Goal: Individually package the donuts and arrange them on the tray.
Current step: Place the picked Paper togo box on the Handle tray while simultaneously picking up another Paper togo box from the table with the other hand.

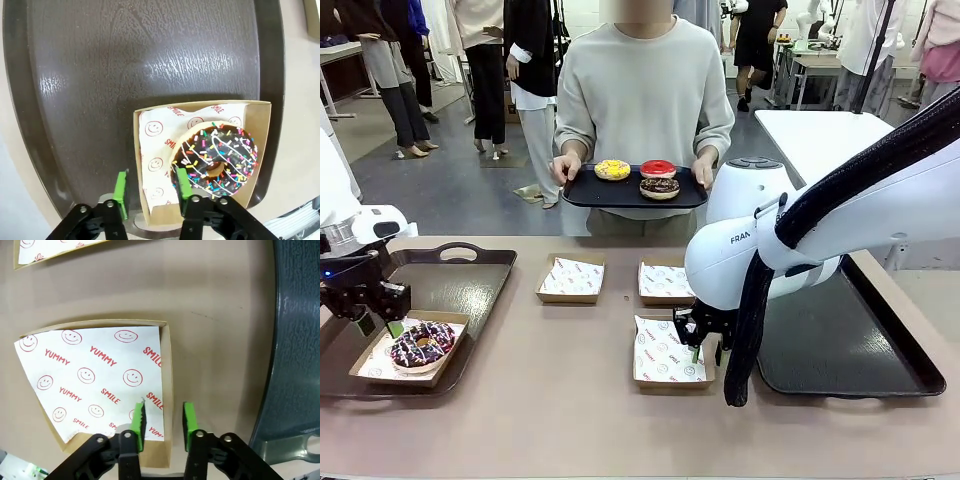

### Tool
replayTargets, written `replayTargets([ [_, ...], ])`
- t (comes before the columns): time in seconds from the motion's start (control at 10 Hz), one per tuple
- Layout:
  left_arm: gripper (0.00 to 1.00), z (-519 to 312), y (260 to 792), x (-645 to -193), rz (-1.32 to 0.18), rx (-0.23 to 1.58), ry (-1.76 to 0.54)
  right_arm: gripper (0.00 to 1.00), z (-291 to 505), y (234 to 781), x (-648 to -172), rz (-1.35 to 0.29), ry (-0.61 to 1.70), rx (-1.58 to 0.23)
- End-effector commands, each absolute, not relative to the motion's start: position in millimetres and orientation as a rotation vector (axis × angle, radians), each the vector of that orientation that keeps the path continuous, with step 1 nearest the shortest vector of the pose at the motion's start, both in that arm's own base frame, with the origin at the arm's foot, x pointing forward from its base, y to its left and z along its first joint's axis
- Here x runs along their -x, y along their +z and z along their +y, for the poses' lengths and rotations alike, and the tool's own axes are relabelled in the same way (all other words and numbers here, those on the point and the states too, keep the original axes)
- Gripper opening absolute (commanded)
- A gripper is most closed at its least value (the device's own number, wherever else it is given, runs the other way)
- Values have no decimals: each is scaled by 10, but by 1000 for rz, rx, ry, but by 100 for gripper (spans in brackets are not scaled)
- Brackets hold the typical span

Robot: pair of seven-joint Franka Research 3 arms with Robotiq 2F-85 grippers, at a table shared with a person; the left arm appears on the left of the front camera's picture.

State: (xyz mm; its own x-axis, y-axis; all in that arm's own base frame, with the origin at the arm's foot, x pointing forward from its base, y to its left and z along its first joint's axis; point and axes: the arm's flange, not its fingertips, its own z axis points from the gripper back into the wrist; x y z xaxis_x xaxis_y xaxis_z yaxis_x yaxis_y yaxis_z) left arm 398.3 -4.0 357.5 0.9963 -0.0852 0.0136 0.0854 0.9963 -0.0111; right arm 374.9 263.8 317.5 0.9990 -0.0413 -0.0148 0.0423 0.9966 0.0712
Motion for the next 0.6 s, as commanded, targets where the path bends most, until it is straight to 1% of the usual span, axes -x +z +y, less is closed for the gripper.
replayTargets([
  [0.0,88,-55,3619,-3890,-25,-6,-63,1,2676,3139,-3730,-5,-64,-80],
  [0.1,96,-59,3643,-3881,-28,-3,-62,0,2674,3144,-3726,-6,-63,-81],
  [0.2,100,-58,3661,-3878,-28,1,-63,0,2670,3146,-3726,-1,-62,-92],
  [0.5,100,-56,3687,-3872,-28,17,-61,0,2655,3168,-3722,17,-72,-94],
])
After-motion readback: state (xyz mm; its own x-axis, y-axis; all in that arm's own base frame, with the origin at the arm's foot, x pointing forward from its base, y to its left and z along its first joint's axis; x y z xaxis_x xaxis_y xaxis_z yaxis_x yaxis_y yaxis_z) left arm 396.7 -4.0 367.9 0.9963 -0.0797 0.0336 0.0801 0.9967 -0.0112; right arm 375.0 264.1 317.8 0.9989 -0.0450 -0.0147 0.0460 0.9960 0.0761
